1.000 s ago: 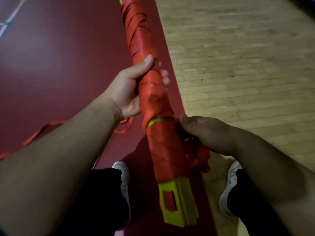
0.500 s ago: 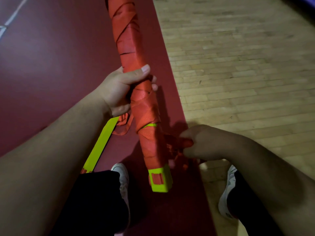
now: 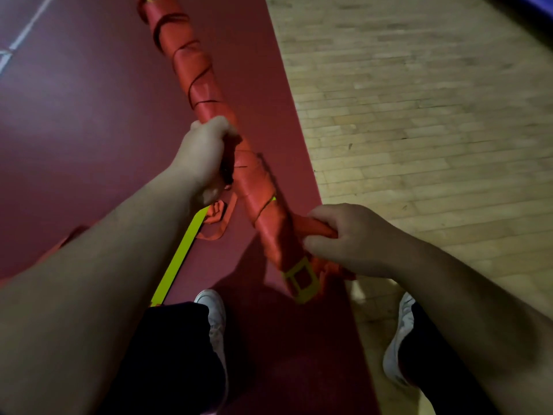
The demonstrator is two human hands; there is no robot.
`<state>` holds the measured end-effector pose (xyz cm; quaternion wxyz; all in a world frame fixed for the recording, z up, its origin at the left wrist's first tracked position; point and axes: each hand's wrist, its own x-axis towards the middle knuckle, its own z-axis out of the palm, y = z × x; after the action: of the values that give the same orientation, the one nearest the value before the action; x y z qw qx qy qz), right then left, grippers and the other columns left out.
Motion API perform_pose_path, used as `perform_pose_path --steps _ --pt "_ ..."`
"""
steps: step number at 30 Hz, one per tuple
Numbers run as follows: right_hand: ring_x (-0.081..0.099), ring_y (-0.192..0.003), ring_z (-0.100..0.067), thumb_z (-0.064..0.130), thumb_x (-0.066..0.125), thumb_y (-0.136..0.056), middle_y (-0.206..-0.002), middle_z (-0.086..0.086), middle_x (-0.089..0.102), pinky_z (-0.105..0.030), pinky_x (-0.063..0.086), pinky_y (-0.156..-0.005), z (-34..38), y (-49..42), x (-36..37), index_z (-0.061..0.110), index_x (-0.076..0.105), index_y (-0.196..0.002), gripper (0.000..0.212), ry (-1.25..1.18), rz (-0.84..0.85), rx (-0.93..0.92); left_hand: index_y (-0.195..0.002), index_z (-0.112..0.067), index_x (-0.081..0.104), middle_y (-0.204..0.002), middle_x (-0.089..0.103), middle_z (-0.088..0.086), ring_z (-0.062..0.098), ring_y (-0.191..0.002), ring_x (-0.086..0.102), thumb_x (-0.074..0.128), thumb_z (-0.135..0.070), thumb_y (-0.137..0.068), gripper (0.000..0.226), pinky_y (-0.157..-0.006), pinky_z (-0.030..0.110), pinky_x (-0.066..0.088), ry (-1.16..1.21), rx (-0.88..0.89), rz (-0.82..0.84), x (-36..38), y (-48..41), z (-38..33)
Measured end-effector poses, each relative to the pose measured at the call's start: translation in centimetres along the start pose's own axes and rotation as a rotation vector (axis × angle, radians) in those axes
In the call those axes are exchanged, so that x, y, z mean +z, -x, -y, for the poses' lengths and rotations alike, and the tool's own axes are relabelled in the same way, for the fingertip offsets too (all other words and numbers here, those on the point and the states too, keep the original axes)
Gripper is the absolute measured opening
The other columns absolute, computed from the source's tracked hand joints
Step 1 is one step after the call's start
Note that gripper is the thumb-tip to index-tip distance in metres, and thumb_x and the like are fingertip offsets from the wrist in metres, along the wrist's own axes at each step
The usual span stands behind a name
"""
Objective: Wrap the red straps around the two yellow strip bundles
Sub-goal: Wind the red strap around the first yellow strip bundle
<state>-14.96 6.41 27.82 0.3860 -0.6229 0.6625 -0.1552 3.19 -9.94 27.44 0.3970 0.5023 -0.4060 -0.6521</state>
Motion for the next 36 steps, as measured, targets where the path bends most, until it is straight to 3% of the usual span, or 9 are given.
perform_pose_path --steps 2,4,6,8,13,20,26,33,36 --pt "0.062 -0.065 -0.007 0.064 0.070 -0.074 -0.072 0.008 0.064 -0.034 0.052 -0.062 0.4 0.1 0.2 0.029 0.062 -0.083 0.037 0.048 -0.085 0.032 -0.101 -0.008 0.046 -0.069 0.059 0.008 0.021 -0.055 0.058 0.063 -0.006 -0.081 0.026 -0.060 0.036 0.051 -0.005 0.018 0.020 0.4 0.0 0.5" --pt "0.064 -0.075 -0.010 0.082 0.067 -0.062 -0.082 0.011 0.066 -0.036 0.054 -0.069 0.8 0.2 0.8 0.032 0.060 -0.094 0.060 0.225 -0.128 0.073 -0.118 -0.009 0.043 -0.099 0.065 0.012 0.023 -0.077 0.069 0.064 -0.008 -0.090 0.035 -0.065 0.040 0.058 -0.052 0.077 0.032 0.9 0.1 1.1" --pt "0.061 -0.079 -0.016 0.088 0.063 -0.060 -0.086 0.010 0.063 -0.035 0.051 -0.073 1.3 0.2 2.0 0.029 0.054 -0.100 0.072 0.405 -0.171 0.082 -0.118 -0.016 0.041 -0.110 0.063 0.010 0.023 -0.089 0.070 0.067 -0.014 -0.093 0.036 -0.071 0.040 0.060 -0.119 0.147 0.006 1.4 0.4 1.6" --pt "0.060 -0.078 -0.019 0.082 0.062 -0.071 -0.086 0.007 0.062 -0.034 0.050 -0.071 1.7 0.2 2.8 0.026 0.053 -0.103 0.065 0.422 -0.233 0.044 -0.115 -0.020 0.042 -0.107 0.063 0.006 0.020 -0.091 0.069 0.069 -0.017 -0.091 0.036 -0.074 0.038 0.060 -0.154 0.212 -0.009 1.7 0.4 1.8" --pt "0.066 -0.094 -0.026 0.038 0.063 -0.090 -0.099 -0.001 0.071 -0.037 0.053 -0.079 0.9 -0.5 1.3 0.025 0.066 -0.100 0.016 0.225 -0.307 0.053 -0.121 -0.022 0.043 -0.097 0.063 -0.002 0.008 -0.078 0.066 0.069 -0.021 -0.089 0.040 -0.067 0.027 0.055 -0.293 0.278 0.007 2.0 0.6 1.7" --pt "0.063 -0.088 -0.019 0.033 0.066 -0.092 -0.091 0.004 0.066 -0.037 0.054 -0.079 -1.3 -1.4 -0.5 0.021 0.071 -0.093 0.013 0.081 -0.353 0.238 -0.119 -0.021 0.049 -0.097 0.067 0.005 0.019 -0.078 0.069 0.072 -0.027 -0.084 0.042 -0.067 0.037 0.056 -0.214 0.146 0.151 1.4 0.9 1.1" --pt "0.067 -0.071 -0.018 0.032 0.066 -0.091 -0.082 0.004 0.067 -0.035 0.056 -0.068 -1.1 -1.6 -0.6 0.021 0.071 -0.087 0.013 -0.030 -0.347 0.248 -0.111 -0.020 0.048 -0.080 0.068 -0.002 0.014 -0.070 0.069 0.062 -0.007 -0.094 0.025 -0.064 0.033 0.056 -0.082 0.096 0.293 1.3 1.3 1.2" --pt "0.066 -0.073 -0.011 0.031 0.066 -0.092 -0.077 0.004 0.069 -0.032 0.054 -0.069 2.5 -0.1 0.3 0.023 0.071 -0.086 0.012 -0.170 -0.338 0.038 -0.120 -0.019 0.042 -0.096 0.063 -0.001 0.011 -0.079 0.066 0.067 -0.028 -0.090 0.040 -0.072 0.030 0.057 -0.418 0.272 0.033 2.6 1.3 2.0" --pt "0.067 -0.077 -0.019 0.035 0.068 -0.088 -0.081 0.002 0.070 -0.039 0.055 -0.070 3.2 0.7 1.9 0.024 0.068 -0.098 0.014 -0.014 -0.309 -0.080 -0.121 -0.013 0.048 -0.087 0.063 0.004 0.020 -0.071 0.065 0.062 -0.034 -0.085 0.043 -0.066 0.039 0.058 -0.181 0.124 -0.076 3.1 1.0 1.6"
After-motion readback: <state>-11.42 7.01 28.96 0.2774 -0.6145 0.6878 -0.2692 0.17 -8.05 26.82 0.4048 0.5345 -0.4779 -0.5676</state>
